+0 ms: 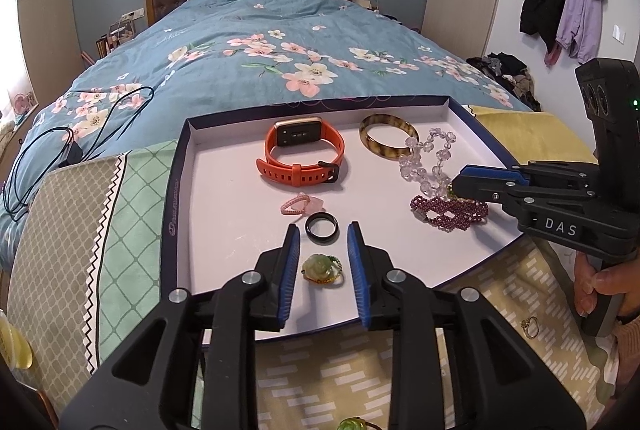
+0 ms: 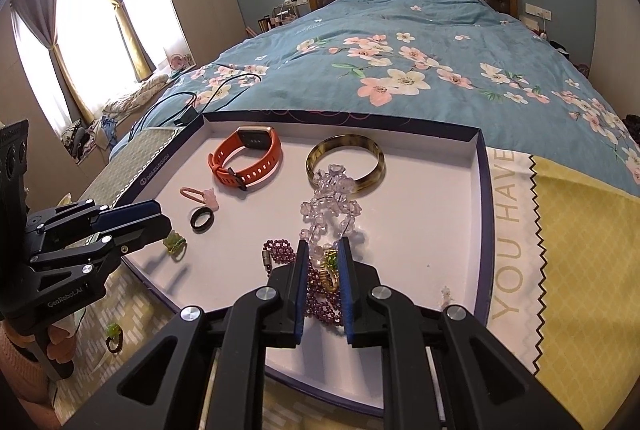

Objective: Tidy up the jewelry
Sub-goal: 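Open both tools to release the gold ring and green glass ring in the box, then grasp the silver ring with the right tool while the left tool grasps the green ring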

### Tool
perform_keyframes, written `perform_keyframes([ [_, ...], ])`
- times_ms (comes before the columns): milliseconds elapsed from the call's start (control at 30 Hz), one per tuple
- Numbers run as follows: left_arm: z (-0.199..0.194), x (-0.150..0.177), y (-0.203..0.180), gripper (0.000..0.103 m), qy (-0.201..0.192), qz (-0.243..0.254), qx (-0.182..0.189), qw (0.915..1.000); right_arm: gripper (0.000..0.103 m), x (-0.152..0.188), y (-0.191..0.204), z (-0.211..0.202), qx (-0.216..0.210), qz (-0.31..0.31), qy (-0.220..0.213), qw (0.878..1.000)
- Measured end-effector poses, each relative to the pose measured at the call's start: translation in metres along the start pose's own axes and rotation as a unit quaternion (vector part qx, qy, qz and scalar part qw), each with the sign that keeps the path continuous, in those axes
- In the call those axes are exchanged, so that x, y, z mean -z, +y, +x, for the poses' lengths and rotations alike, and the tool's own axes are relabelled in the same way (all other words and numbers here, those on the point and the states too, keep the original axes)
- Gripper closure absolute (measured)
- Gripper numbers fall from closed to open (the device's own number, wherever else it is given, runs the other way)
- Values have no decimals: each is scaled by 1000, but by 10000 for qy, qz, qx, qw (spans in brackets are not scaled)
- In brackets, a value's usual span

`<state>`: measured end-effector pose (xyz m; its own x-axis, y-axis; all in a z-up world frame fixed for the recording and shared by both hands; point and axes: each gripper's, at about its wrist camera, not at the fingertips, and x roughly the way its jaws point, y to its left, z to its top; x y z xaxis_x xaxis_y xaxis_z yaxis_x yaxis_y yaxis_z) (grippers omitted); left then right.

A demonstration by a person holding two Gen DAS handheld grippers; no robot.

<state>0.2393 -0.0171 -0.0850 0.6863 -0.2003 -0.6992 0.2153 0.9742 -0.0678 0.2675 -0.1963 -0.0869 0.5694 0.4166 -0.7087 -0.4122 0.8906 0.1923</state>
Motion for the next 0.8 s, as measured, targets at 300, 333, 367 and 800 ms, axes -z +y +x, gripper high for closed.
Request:
perform_keyframes([
  [300,-21,2,2,48,-252,-3,-80,9997,70,1,1,-16,-7,63,-180,9998],
  [333,-25,3,3,43,-295,1,-88,9995,68,2,2,-20,-18,61,-211,9998],
  [367,-32,4,4,43,-350,5,-83,9994,67,2,3,-24,-43,60,-241,9997],
  [800,-88,60,3,39,-261,291,247,9989,58,45,28,-67,-245,-340,-167,9990],
])
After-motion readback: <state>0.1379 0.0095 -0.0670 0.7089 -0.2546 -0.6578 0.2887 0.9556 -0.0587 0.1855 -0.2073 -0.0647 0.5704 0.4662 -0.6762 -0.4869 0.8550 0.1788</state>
